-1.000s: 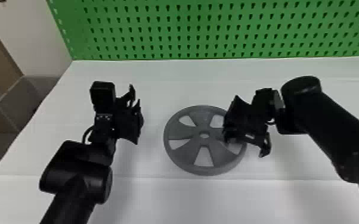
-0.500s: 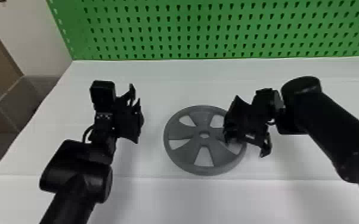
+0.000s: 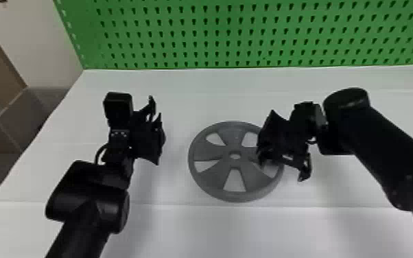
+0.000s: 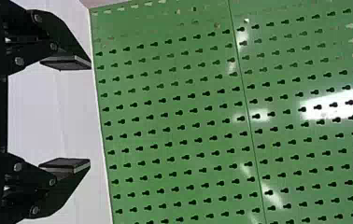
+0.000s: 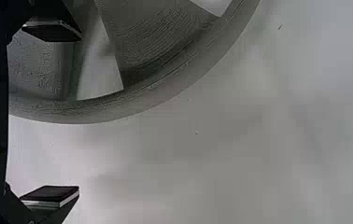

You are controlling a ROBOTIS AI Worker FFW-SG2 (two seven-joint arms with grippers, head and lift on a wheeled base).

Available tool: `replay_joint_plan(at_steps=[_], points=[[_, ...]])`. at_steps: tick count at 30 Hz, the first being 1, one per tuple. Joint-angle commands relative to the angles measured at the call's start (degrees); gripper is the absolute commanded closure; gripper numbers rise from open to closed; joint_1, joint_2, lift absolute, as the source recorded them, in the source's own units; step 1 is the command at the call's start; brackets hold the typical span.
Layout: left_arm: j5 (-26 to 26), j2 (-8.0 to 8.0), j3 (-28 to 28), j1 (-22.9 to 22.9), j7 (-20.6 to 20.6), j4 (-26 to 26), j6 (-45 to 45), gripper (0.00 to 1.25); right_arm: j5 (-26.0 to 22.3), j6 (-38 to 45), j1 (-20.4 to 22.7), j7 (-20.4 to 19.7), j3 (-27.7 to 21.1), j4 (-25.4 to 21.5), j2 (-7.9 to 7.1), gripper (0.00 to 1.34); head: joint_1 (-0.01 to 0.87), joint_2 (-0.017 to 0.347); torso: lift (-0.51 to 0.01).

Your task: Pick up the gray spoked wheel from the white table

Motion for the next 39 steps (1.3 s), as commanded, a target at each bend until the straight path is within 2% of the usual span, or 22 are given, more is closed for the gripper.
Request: replay_joint_plan(at_steps=[1,8,11,16,20,24,28,39], points=[[0.01,0.00,-0.05,0.07,0.00,0.00,0.00,0.50,-0.06,-0.07,0.09,0.00,0.10,0.01,-0.05,0.25,0.779,0.107,-0.070],[0.10,0.00,-0.05,0.07,0.00,0.00,0.00,0.50,-0.06,-0.43,0.00,0.00,1.16,-0.08,-0.14,0.45,0.779,0.107,-0.070],[0.10,0.00,-0.05,0.07,0.00,0.00,0.00,0.50,-0.06,-0.51,-0.09,0.00,1.42,-0.08,-0.14,0.58,0.779,0.107,-0.070],[0.01,0.00,-0.05,0.07,0.00,0.00,0.00,0.50,-0.06,-0.60,-0.09,0.00,1.86,-0.25,-0.14,0.63,0.779,0.107,-0.070],[0.01,0.00,-0.05,0.07,0.00,0.00,0.00,0.50,-0.06,-0.86,-0.09,0.09,2.21,-0.61,-0.14,0.79,0.779,0.107,-0.070],[0.01,0.09,-0.13,0.07,0.00,0.00,0.00,0.50,-0.06,-0.95,-0.09,0.09,3.00,-0.96,-0.23,0.86,0.779,0.107,-0.070],[0.01,0.09,-0.13,0.07,0.00,0.00,0.00,0.50,-0.06,-0.86,-0.18,0.09,4.50,-1.31,-0.14,1.08,0.779,0.107,-0.070],[0.10,0.09,-0.13,0.07,0.00,0.00,0.00,0.50,-0.41,-0.86,-0.09,0.09,4.58,-1.57,-0.14,1.09,0.779,0.107,-0.070]])
